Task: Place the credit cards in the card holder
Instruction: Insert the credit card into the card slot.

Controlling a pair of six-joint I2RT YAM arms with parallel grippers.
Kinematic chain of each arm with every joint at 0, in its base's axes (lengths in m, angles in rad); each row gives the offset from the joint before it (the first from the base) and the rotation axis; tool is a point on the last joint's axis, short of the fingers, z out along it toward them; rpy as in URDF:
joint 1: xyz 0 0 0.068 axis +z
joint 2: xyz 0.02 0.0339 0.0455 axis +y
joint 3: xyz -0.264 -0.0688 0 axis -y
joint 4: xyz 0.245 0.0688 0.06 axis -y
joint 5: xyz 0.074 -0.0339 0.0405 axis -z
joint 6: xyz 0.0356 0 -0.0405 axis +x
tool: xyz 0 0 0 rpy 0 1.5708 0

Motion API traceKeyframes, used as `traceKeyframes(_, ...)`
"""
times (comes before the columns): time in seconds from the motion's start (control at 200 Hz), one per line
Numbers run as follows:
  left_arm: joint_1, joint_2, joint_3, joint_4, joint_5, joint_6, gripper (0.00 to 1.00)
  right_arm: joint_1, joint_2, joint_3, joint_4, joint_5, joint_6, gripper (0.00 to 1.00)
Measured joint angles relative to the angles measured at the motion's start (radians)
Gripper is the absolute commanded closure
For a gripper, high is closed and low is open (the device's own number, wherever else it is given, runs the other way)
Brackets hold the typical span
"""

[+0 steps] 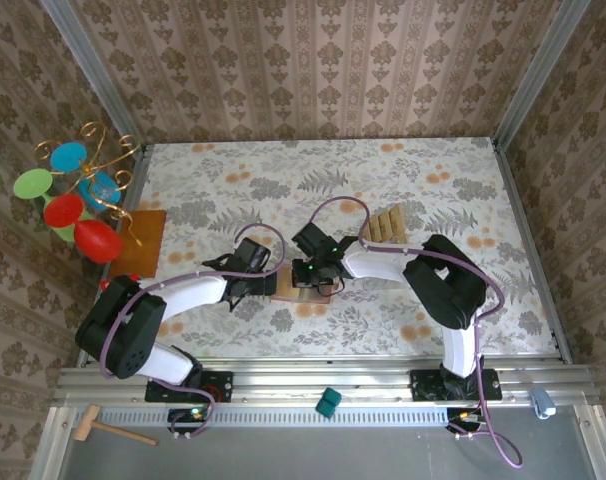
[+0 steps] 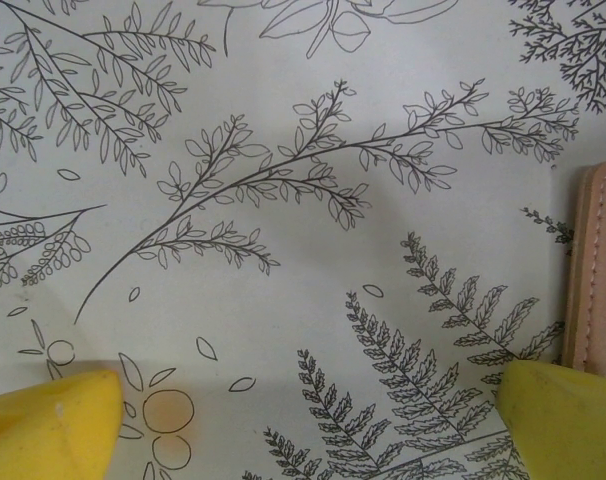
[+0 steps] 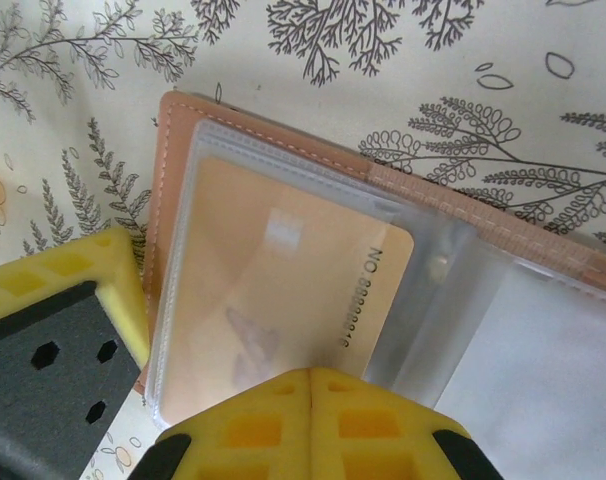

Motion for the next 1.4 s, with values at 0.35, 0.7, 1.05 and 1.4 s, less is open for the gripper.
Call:
traceKeyframes(0.35, 0.0, -0.016, -0.019, 0.019, -0.003, -0.013, 0.02, 0.0, -0.118, -0.159, 0.003, 0.027, 0.003, 0.97)
traceKeyframes(0.7, -0.006, -0.051, -0.048, 0.04, 0.0, -0.021, 0.02, -0.006, -0.128, -0.196, 0.028, 0.045, -0.021, 0.98)
traceKeyframes(1.05, -0.021, -0.111, -0.089, 0.038, 0.015, -0.054, 0.01, -0.06, -0.152, -0.22, 0.019, 0.052, -0.051, 0.98)
traceKeyframes(1.4, -0.021, -0.095, -0.087, 0.043, 0.012, -0.057, 0.02, -0.054, -0.156, -0.175, -0.044, 0.054, -0.054, 0.98)
